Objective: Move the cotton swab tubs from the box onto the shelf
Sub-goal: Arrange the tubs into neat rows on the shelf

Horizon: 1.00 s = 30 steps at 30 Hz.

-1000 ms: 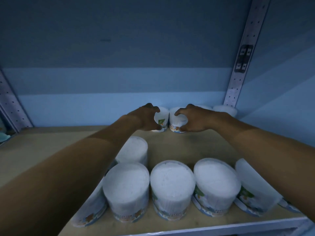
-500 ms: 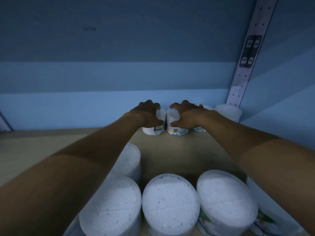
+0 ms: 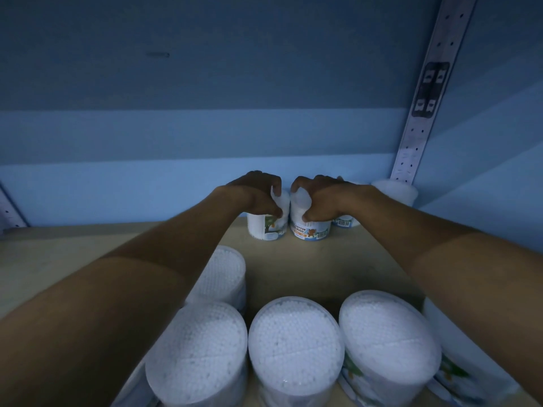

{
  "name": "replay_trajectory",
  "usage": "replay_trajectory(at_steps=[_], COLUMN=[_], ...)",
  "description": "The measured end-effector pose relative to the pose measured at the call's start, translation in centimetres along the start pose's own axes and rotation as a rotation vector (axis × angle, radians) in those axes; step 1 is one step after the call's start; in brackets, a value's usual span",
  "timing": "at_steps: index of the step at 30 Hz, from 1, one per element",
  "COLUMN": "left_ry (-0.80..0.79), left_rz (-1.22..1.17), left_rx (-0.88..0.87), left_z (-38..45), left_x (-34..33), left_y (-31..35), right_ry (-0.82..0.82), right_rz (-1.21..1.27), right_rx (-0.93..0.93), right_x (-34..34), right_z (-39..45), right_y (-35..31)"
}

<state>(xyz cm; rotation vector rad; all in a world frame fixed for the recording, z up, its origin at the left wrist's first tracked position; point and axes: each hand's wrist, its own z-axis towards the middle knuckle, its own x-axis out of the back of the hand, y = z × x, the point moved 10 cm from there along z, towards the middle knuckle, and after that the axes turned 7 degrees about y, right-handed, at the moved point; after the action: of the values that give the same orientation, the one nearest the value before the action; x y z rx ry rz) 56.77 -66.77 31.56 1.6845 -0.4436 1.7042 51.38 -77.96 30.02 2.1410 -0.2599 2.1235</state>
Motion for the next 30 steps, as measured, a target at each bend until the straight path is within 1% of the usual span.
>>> replay_trajectory(at_steps=[7,12,17,22,26,30], left_ry=[-0.054,-0.074,-0.082,-0.144,-0.182,-0.169], left_rz=[0.07,0.068,0.023,0.015,0.006,-0.02], left_rx=[-0.063,-0.123,-0.107,-0.09,-0.092,-0.041], left_z=[-2.2,-3.9,-5.4,-6.9,-8.0,-8.4], left_x=[0.2,0.6,0.5,0.1,0.0,0.3], left_y=[1.0,2.4,3.2,3.8,4.2,4.0], right_ry=[-0.039,-0.022,-0.024,-0.032,-0.057,-0.021], right_rz=[-0.025,-0.003,0.024,0.037,0.093,0.137], right_rx=[0.025,0.066,0.089,0.111,0.135,0.12], right_x=[0.1,0.8,1.2,1.3,1.3,1.9], right_z=[-2.2,-4.4,-6.7,-8.6,-9.8,-10.0], right_y=[-0.3,-0.9,-1.2,-1.6,-2.0,-1.9])
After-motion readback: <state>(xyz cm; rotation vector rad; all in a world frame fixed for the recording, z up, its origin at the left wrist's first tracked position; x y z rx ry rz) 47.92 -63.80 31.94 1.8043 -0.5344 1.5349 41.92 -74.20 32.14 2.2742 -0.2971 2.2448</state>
